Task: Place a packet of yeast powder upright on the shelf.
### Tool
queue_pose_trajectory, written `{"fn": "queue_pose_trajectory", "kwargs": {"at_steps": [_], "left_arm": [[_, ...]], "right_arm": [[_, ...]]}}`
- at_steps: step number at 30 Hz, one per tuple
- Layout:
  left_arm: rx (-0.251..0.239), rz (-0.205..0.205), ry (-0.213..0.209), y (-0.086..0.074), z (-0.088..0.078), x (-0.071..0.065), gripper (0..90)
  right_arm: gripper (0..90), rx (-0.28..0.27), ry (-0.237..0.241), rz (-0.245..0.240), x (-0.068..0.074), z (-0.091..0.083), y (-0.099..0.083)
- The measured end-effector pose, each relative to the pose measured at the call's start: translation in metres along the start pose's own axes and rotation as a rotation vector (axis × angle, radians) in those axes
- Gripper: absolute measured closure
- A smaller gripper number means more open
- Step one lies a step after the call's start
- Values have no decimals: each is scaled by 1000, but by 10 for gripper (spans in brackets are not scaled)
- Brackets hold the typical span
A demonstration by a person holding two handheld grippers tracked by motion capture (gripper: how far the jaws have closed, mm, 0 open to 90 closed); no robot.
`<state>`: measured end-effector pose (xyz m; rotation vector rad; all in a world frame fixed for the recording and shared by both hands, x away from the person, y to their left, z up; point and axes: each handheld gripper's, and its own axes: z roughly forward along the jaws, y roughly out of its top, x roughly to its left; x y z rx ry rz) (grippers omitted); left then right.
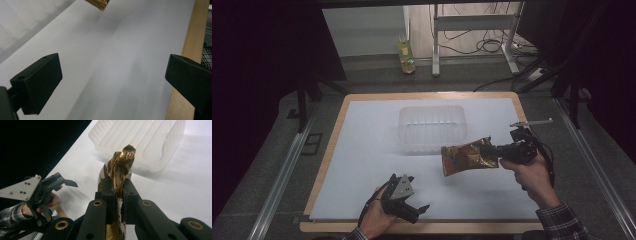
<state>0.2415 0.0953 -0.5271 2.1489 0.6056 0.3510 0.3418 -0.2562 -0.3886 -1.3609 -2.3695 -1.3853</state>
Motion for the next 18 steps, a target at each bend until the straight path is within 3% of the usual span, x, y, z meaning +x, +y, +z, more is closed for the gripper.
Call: {"fn": "queue_pose_trajectory", "kwargs": {"at_steps": [18], "left_arm": [[16,24,-8,-1,4,-3,0]], "right_arm": [[829,-37,-47,11,-1,-4,37]]}}
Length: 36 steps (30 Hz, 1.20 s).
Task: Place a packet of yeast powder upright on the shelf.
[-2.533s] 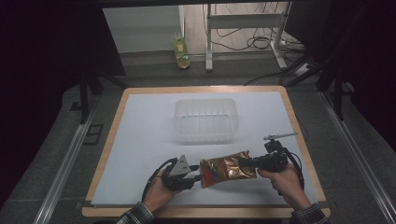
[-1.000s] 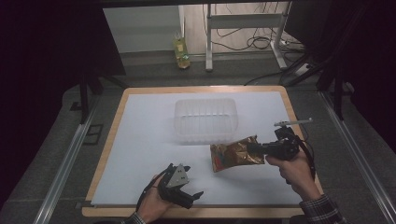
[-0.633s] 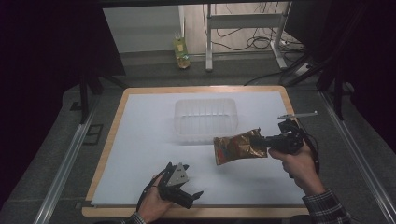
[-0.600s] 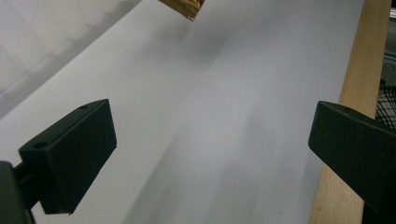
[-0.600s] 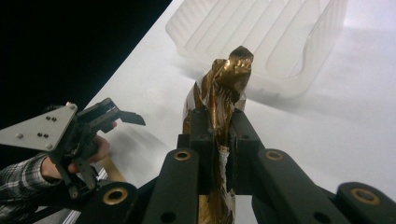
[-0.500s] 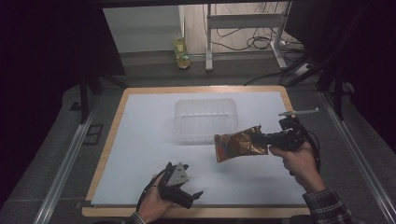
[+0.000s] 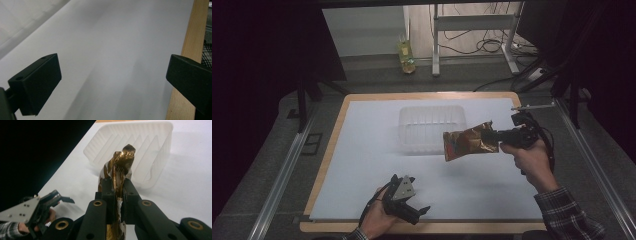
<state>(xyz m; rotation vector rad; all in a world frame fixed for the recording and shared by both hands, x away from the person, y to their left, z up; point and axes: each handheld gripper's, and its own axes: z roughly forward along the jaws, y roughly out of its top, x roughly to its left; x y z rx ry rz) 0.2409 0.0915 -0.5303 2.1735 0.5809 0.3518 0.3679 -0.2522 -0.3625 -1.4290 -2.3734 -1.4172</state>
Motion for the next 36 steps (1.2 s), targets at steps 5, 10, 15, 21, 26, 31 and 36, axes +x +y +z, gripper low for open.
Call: {"fn": "queue_pose_trajectory", "kwargs": {"at_steps": [5,10,15,21,26,31,36], "left_arm": [[-2,1,-1,0,0,0,0],[-4,1,0,0,0,0,0],[-3,7,2,0,0,-1,0],[-4,10,5,0,-1,-1,0],[-7,12,7,0,-1,-1,0],[-8,11,5,0,-1,-1,0],[-9,12,2,0,-1,-1,0]], "right_arm": [[829,-13,-19,1,-1,1,11],[829,-31,-47,4,-2,3,24],[830,-44,-66,12,-4,7,35],[830,-50,-108,2,-5,13,46],[830,-49,-148,4,-9,19,53],[830,-48,-163,4,-11,28,56],[831,-33,-195,-7,-11,39,58]]}}
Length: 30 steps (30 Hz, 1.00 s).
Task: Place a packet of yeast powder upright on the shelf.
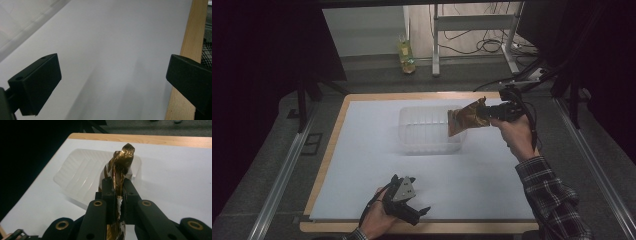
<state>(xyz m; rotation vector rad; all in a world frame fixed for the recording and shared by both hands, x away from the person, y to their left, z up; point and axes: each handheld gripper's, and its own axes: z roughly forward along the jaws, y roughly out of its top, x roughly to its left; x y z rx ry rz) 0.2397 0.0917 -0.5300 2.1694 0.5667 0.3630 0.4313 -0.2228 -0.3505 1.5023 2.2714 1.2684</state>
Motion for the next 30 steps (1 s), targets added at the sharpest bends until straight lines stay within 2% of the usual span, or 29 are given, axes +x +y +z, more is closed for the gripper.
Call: {"fn": "queue_pose_trajectory", "kwargs": {"at_steps": [13,18,22,30], "left_arm": [[-1,3,-1,0,0,0,0],[-7,3,6,0,-1,0,0],[-31,3,19,1,-4,1,0],[-44,8,28,1,-5,1,0]], "right_arm": [[830,45,-29,-1,6,25,5],[830,63,-21,-2,8,33,10],[830,66,-17,4,8,38,13],[828,63,-1,26,4,49,18]]}}
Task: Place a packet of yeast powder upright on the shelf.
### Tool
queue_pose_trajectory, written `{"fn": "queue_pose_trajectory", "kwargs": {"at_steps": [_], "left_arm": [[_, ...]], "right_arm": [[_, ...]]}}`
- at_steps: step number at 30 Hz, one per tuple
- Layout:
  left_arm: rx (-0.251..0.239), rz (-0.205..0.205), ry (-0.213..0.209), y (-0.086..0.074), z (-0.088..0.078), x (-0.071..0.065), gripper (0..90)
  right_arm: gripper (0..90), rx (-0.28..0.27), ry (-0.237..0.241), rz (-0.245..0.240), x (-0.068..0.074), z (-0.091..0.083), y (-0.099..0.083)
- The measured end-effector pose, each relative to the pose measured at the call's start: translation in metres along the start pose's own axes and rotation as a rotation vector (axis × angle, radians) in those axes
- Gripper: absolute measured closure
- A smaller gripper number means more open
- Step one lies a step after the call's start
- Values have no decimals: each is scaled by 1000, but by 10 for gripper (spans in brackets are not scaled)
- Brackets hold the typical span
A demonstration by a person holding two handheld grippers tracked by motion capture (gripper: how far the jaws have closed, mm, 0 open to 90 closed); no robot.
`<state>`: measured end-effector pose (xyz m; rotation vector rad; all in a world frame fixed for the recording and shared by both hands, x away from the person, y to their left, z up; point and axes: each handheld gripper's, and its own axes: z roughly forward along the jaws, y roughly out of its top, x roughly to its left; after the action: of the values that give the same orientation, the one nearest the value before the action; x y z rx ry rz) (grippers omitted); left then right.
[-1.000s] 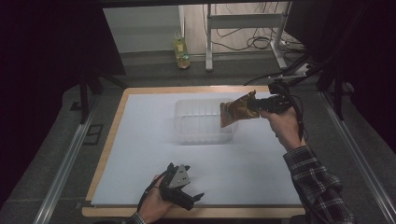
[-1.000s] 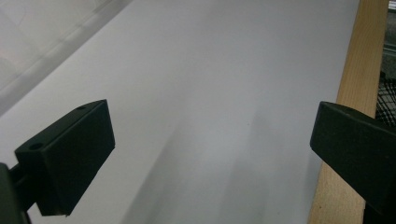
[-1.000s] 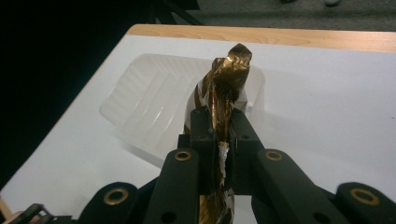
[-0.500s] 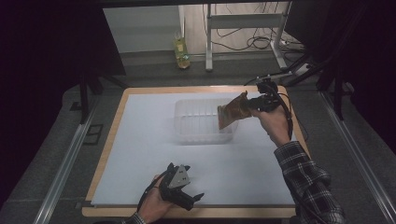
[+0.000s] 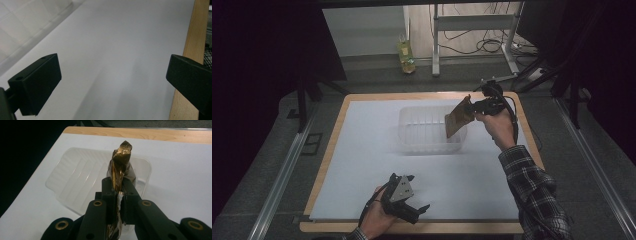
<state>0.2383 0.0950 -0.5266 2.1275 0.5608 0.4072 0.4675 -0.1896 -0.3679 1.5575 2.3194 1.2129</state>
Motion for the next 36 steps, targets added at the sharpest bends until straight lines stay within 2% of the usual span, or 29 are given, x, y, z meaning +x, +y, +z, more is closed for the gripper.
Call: {"fn": "queue_pose_trajectory", "kwargs": {"at_steps": [8,21,36], "left_arm": [[-4,-1,2,0,-1,0,0],[-5,-3,1,0,-1,0,0],[1,-1,-3,0,0,0,0]], "right_arm": [[827,-28,21,26,-3,10,6],[825,-32,23,39,0,33,10],[826,-37,30,58,0,54,6]]}}
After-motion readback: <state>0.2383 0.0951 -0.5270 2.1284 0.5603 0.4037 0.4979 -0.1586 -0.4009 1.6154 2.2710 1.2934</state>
